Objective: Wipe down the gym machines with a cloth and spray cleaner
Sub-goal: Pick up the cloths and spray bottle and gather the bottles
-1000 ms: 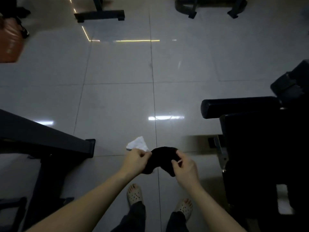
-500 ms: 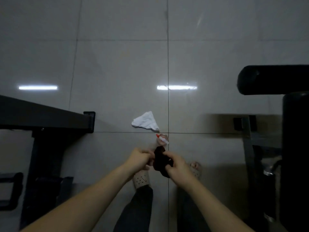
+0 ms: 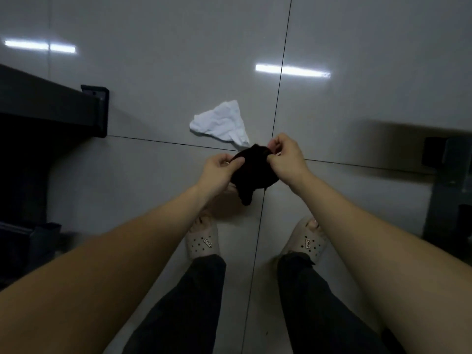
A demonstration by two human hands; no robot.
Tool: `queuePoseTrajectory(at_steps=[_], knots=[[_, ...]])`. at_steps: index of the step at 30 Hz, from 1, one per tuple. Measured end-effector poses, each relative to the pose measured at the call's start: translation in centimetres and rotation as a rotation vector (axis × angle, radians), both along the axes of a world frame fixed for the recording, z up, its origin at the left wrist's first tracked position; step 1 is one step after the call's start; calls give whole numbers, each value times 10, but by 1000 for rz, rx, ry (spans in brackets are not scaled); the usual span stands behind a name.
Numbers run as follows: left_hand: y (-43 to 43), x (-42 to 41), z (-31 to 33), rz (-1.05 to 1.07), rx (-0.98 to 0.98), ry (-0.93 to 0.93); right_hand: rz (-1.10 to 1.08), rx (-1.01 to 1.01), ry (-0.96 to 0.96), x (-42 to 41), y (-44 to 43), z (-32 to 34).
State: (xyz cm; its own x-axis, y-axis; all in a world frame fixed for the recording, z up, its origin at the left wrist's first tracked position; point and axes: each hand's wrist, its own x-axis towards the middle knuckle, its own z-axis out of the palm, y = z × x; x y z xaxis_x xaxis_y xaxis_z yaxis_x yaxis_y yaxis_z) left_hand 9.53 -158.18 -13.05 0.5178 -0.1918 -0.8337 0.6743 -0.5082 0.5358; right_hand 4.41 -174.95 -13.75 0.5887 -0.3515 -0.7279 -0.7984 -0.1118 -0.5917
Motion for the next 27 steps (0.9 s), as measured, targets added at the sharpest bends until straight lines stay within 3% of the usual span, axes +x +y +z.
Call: queuePoseTrajectory(at_steps=[4, 7, 9, 12, 14, 17, 19, 22, 27], knots=[[-3, -1, -41, 91, 66, 8, 101, -188, 24, 1, 9, -38], [2, 5, -58, 85, 96, 52, 212, -96, 45, -11, 23, -45], [5, 11, -61, 65, 59, 88, 405, -81, 17, -18, 30, -44], [9, 29, -68, 21, 9, 113, 632, -257, -10, -28, 35, -57], [12, 47, -88, -218, 156, -78, 604, -347, -63, -32, 35, -66], [12, 71, -124, -862, 505, -544, 563, -430, -137, -37, 26, -76], [6, 83, -148, -1058, 559, -731, 496, -445, -157, -38, 14, -82], [-12, 90, -181, -1179, 627, -760, 364, -380, -150, -41, -10, -83], [-24, 75, -211, -1126, 756, -729, 262, -384, -124, -54, -28, -81]])
